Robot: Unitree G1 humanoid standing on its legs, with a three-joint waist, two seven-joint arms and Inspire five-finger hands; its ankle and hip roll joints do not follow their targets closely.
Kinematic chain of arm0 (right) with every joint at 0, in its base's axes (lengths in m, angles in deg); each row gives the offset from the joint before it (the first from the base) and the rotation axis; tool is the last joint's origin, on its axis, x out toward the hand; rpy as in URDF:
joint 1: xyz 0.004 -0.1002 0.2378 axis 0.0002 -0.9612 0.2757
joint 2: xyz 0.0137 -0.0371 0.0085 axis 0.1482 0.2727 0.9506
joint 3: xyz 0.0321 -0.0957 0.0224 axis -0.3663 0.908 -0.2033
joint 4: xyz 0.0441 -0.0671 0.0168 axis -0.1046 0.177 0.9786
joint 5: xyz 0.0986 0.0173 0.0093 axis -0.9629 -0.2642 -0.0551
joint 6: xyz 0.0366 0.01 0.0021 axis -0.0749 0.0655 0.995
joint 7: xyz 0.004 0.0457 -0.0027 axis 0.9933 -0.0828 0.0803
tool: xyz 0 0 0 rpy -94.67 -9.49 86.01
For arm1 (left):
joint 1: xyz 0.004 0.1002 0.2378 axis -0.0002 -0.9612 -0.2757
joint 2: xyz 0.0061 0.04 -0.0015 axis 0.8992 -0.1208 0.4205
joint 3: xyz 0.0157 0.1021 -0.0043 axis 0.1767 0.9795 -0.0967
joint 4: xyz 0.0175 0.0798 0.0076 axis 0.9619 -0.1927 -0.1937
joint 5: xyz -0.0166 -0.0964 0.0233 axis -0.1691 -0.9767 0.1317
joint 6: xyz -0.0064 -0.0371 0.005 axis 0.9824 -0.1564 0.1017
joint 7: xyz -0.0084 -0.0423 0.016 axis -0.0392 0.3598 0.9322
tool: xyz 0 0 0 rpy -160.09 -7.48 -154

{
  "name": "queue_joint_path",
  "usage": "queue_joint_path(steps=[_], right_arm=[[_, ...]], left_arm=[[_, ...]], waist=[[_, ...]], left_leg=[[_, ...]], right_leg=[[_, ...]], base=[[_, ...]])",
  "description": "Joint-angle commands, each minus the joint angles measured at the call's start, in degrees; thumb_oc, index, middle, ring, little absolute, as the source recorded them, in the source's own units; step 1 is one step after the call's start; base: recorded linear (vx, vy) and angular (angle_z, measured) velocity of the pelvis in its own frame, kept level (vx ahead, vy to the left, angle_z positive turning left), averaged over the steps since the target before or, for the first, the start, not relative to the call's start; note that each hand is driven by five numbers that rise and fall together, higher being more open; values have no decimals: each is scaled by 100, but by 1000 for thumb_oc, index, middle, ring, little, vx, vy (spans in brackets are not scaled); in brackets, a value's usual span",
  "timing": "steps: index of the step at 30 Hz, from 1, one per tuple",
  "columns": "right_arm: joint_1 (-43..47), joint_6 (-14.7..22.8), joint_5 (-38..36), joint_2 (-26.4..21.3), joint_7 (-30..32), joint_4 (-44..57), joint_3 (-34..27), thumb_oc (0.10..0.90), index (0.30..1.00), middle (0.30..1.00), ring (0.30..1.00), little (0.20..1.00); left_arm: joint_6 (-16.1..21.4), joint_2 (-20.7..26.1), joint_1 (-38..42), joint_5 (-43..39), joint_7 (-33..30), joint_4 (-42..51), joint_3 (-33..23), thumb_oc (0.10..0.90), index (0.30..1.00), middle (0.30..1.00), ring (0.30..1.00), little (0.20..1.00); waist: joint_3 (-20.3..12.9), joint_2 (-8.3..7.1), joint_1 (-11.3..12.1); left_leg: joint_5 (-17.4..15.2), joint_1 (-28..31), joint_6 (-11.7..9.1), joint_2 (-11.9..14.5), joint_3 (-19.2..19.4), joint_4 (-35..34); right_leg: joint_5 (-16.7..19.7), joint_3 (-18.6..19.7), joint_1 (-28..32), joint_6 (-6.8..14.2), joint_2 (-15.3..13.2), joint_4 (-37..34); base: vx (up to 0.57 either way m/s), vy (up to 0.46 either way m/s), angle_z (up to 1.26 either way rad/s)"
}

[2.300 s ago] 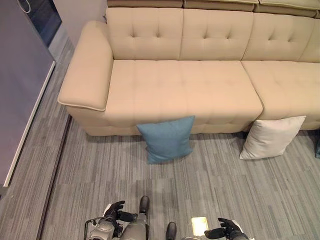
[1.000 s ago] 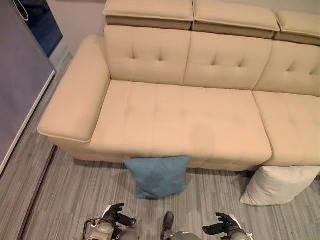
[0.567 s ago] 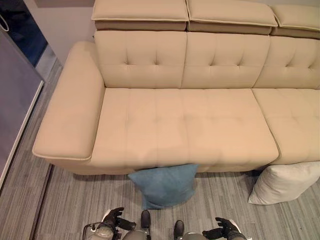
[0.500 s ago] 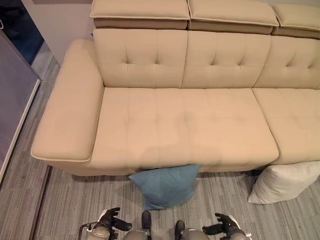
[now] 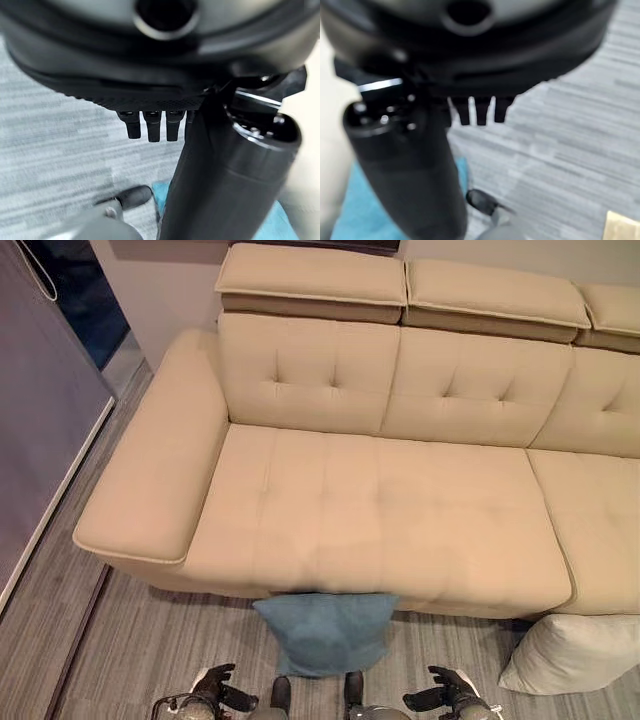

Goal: Pick up all the scattered cushions and arrange them neatly on the sofa.

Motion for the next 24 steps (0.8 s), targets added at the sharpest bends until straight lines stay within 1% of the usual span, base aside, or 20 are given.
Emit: queue_joint_path(steps=[1,3,5,6,9,14,15,16,17,20,21,24], right_arm=[[108,186,-153,-304,200,122,101,800,900,900,900,900],[178,193,-248,-376,259,99,48,800,900,900,900,900],[178,198,-300,-402,273,62,6,800,900,900,900,900],[183,208,-322,-411,307,58,-9,800,900,900,900,900],[303,249,-426,-430,406,100,12,800,900,900,900,900],[674,374,-751,-458,649,331,-5,800,900,900,900,900],[834,413,-892,-475,724,447,-25,800,900,900,900,900],[933,444,-980,-482,765,538,-30,800,900,900,900,900],[1195,504,-1079,-521,906,732,-19,800,900,900,900,900],[1672,634,-1261,-622,1196,1083,-51,800,900,900,900,900],[1761,658,-1283,-647,1256,1151,-83,800,900,900,900,900],[2260,776,-1392,-804,1520,1341,-160,800,900,900,900,900]], left_arm=[[171,70,374,-152,-126,-98,8,800,900,900,900,900],[186,-38,510,-379,-138,-53,29,800,900,900,900,900],[204,-84,511,-550,-138,-33,-33,800,900,900,900,900],[220,-85,504,-638,-190,2,-75,800,900,900,900,900],[315,-46,600,-899,-322,92,-146,800,900,900,900,900],[540,126,941,-1170,-722,411,-147,800,900,900,900,900],[611,174,1056,-1383,-808,483,-173,800,900,900,900,900],[644,199,1128,-1509,-826,542,-178,800,900,900,900,900],[738,258,1336,-1780,-916,678,-209,800,900,900,900,900],[882,360,1760,-2110,-1109,879,-220,800,900,900,900,900],[884,379,1822,-2136,-1121,959,-213,800,900,900,900,900],[933,510,2270,-2208,-1255,1066,-171,800,900,900,900,900]], waist=[[119,-185,-48],[278,-141,-86],[245,-90,-128],[264,-64,-135],[386,-88,-105],[604,-104,-54],[666,-98,-44],[697,-96,-44],[803,-90,-59],[907,-88,-117],[880,-75,-126],[928,-38,-189]], left_leg=[[-313,-534,-23,-301,-24,416],[-327,-812,-48,-332,-67,669],[-346,-798,-20,-318,-57,636],[-313,-806,-1,-308,-58,570],[-276,-1070,37,-345,-99,559],[-259,-1797,81,-381,42,816],[-244,-2095,87,-390,96,950],[-242,-2238,87,-390,127,1013],[-249,-2616,93,-390,201,1186],[-305,-3368,113,-397,293,1592],[-515,-3497,91,-393,268,1739],[-659,-4272,122,-401,289,2268]], right_leg=[[-737,259,-170,336,-173,565],[-783,58,-368,239,-175,696],[-803,-14,-466,215,-158,746],[-806,-22,-529,212,-139,773],[-784,35,-898,207,-121,933],[-776,146,-1845,204,-216,1504],[-775,180,-2190,203,-268,1702],[-772,197,-2346,207,-295,1765],[-756,242,-2747,211,-339,1948],[-738,312,-3481,215,-405,2257],[-930,372,-3585,237,-412,2384],[-1037,458,-4339,212,-449,2888]], base=[[-243,-239,82],[-164,-120,106],[-32,-29,38],[0,0,0],[-77,-10,2],[-99,41,-12],[-107,81,-19],[-154,103,-27],[-132,85,-19],[-97,68,-14],[-14,44,-14],[-42,38,-11]])
